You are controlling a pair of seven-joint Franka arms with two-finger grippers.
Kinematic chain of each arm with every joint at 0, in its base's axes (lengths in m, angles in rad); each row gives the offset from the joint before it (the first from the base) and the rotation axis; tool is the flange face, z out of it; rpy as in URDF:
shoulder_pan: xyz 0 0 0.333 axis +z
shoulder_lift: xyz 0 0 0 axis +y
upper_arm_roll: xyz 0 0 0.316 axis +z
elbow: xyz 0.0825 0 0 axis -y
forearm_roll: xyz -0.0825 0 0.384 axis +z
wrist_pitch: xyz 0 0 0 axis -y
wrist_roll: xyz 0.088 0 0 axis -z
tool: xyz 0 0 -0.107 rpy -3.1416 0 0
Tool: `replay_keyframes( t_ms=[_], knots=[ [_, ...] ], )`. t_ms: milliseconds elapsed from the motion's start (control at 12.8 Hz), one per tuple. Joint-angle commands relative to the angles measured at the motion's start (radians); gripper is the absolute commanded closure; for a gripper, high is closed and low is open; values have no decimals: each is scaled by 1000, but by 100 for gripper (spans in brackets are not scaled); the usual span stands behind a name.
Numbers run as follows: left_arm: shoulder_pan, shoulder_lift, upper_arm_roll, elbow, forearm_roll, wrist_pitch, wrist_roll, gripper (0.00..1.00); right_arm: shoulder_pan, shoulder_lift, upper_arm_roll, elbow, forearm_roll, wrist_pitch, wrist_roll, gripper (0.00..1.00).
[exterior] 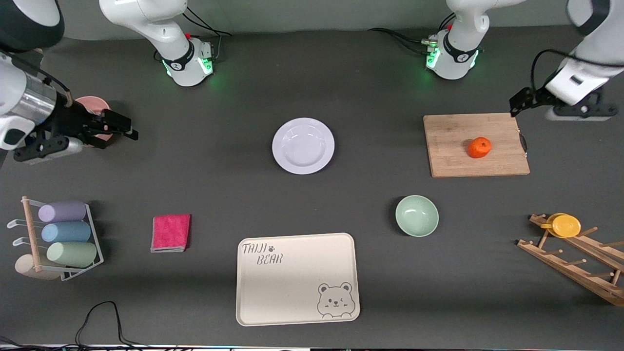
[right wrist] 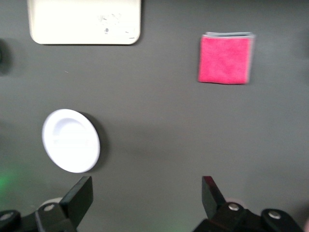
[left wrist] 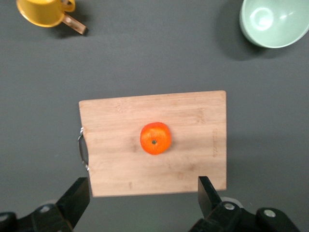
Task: Place orange and plate with both arms
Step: 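Lower the left gripper onto the orange while the right gripper reaches inward, then close the left gripper on the orange and lift it off the board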
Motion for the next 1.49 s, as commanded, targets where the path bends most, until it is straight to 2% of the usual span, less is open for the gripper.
replay_keyframes(
  t_ms=[0, 78, 157, 392, 549, 627, 863, 941, 1020, 1176, 1255, 1412],
  knots=[
    [-11, 51, 5, -130, -5, 205, -5, 0, 8, 28, -2, 8, 101, 13, 27, 0],
    [-11, 80, 5, -165, -7, 277, -5, 0, 6, 29, -3, 6, 169, 5, 26, 0],
    [-11, 114, 5, -198, -5, 351, -5, 0, 6, 28, -3, 6, 200, 1, 26, 0],
    [-14, 226, 5, -255, -5, 542, -5, 0, 5, 31, -5, -19, 230, -22, 20, 0],
    [-15, 281, 5, -310, -5, 679, -3, 0, -3, 31, -17, -73, 375, -21, -5, 0],
    [-26, 308, 5, -313, -4, 708, -3, 0, -3, 38, -25, -79, 427, -18, -38, 0],
    [-38, 370, 5, -318, -5, 777, -6, 0, -5, 54, -34, -107, 495, -13, -112, 0],
    [-40, 397, 5, -319, -5, 804, -6, 0, -3, 54, -54, -144, 545, -13, -175, 0],
    [-38, 416, 5, -319, -5, 822, -6, 0, -3, 49, -72, -206, 634, -12, -244, 0],
    [-35, 422, 7, -319, -5, 824, -5, 0, -2, 25, -101, -333, 766, -1, -409, 0],
    [-34, 427, 7, -319, -5, 822, -5, 0, 0, 14, -115, -384, 785, 8, -510, 0],
    [-32, 433, 7, -321, -5, 822, -6, 0, -2, 25, -129, -409, 790, -7, -559, 0]
  ],
)
